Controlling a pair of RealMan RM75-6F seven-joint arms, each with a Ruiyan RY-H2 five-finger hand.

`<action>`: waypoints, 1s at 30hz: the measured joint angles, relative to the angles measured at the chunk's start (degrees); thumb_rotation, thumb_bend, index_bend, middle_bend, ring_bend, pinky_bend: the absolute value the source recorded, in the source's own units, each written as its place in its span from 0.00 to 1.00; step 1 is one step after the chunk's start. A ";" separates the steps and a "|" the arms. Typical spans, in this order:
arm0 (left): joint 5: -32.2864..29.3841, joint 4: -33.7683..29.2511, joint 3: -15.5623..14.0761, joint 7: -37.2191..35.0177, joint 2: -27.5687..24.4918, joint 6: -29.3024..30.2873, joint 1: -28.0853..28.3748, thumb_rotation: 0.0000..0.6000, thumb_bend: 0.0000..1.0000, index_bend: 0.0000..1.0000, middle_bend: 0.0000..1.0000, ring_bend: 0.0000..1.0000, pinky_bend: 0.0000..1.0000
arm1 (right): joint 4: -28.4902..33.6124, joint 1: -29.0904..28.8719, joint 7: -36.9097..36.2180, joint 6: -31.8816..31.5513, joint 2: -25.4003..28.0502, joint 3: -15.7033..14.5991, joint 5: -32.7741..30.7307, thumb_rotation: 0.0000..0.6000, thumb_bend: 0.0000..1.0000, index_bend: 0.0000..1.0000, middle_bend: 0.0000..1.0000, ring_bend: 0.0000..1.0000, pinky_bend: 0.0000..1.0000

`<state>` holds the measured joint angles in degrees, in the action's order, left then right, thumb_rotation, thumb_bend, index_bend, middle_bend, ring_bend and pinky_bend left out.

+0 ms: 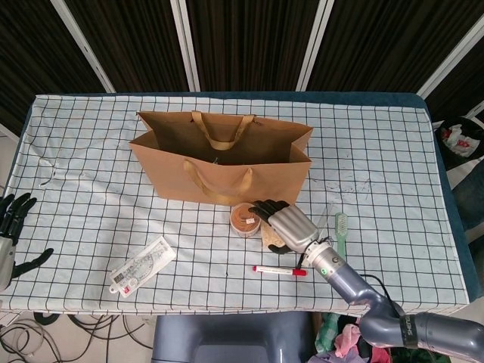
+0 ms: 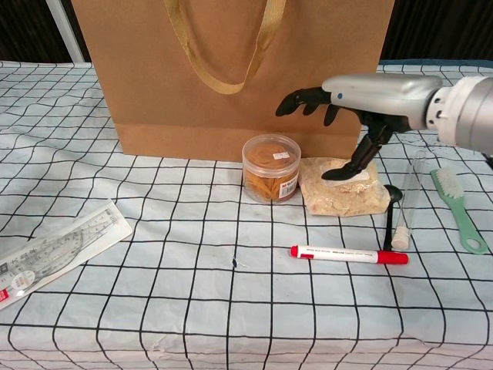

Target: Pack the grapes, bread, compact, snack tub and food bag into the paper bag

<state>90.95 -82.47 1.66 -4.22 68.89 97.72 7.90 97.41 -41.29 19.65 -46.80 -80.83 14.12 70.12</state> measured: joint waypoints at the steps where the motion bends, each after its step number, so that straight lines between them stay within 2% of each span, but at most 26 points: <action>1: 0.04 0.02 0.12 -0.01 0.05 -0.04 -0.06 1.00 0.02 0.09 0.07 0.00 0.05 | -0.86 -0.53 0.60 -0.03 -0.82 0.13 -0.78 1.00 0.17 0.13 0.09 0.12 0.22; 7: -0.10 0.16 0.55 -0.01 0.11 -0.69 -0.18 1.00 0.02 0.09 0.07 0.00 0.05 | -5.86 -3.90 3.79 -0.20 -4.87 0.69 -5.30 1.00 0.17 0.13 0.09 0.12 0.22; 15: 0.12 0.01 0.81 0.21 0.17 -1.73 -0.16 1.00 0.02 0.09 0.07 0.00 0.05 | -7.81 -6.59 6.07 0.62 -6.62 0.13 -10.13 1.00 0.17 0.13 0.09 0.14 0.22; 30: 0.05 -0.65 1.25 0.45 0.15 -3.21 -0.33 1.00 0.02 0.09 0.06 0.00 0.05 | -11.82 -9.66 5.89 0.22 -10.60 -1.21 -12.29 1.00 0.17 0.13 0.17 0.23 0.22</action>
<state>90.99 -83.12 2.90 -3.77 69.04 94.51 7.58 85.59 -50.95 25.54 -46.58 -91.43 12.91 57.83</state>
